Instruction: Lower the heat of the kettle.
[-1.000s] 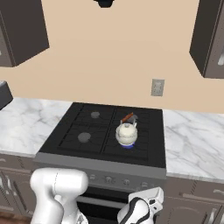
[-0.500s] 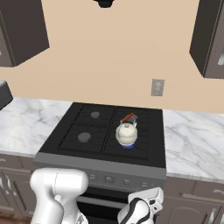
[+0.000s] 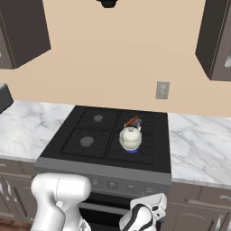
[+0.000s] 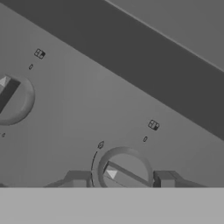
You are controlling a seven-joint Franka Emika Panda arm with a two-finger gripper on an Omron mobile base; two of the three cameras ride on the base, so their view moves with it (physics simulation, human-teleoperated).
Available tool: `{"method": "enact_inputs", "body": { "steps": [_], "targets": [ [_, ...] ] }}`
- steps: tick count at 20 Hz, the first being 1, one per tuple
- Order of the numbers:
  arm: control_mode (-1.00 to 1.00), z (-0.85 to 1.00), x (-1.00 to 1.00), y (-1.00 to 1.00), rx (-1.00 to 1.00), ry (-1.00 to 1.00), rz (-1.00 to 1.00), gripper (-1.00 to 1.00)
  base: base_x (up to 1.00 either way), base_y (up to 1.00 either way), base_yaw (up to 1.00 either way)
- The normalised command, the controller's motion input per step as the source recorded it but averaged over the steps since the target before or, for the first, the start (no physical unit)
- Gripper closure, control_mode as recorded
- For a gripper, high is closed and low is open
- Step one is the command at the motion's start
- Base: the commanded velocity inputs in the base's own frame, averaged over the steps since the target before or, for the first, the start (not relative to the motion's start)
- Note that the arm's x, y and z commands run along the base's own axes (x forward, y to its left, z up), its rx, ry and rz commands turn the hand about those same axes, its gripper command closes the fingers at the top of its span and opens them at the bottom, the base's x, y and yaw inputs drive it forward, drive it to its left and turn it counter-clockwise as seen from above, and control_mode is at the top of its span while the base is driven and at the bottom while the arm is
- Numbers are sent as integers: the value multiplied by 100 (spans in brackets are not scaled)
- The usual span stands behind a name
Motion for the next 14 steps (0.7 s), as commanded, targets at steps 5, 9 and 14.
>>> {"method": "enact_inputs", "body": {
  "steps": [5, 9, 14],
  "targets": [
    [-100, 0, 1, 7, 0, 0, 0, 100, 0, 0, 0],
    [-100, 0, 0, 0, 3, 0, 0, 100, 0, 0, 0],
    [-100, 0, 0, 0, 3, 0, 0, 100, 0, 0, 0]
  ]
}}
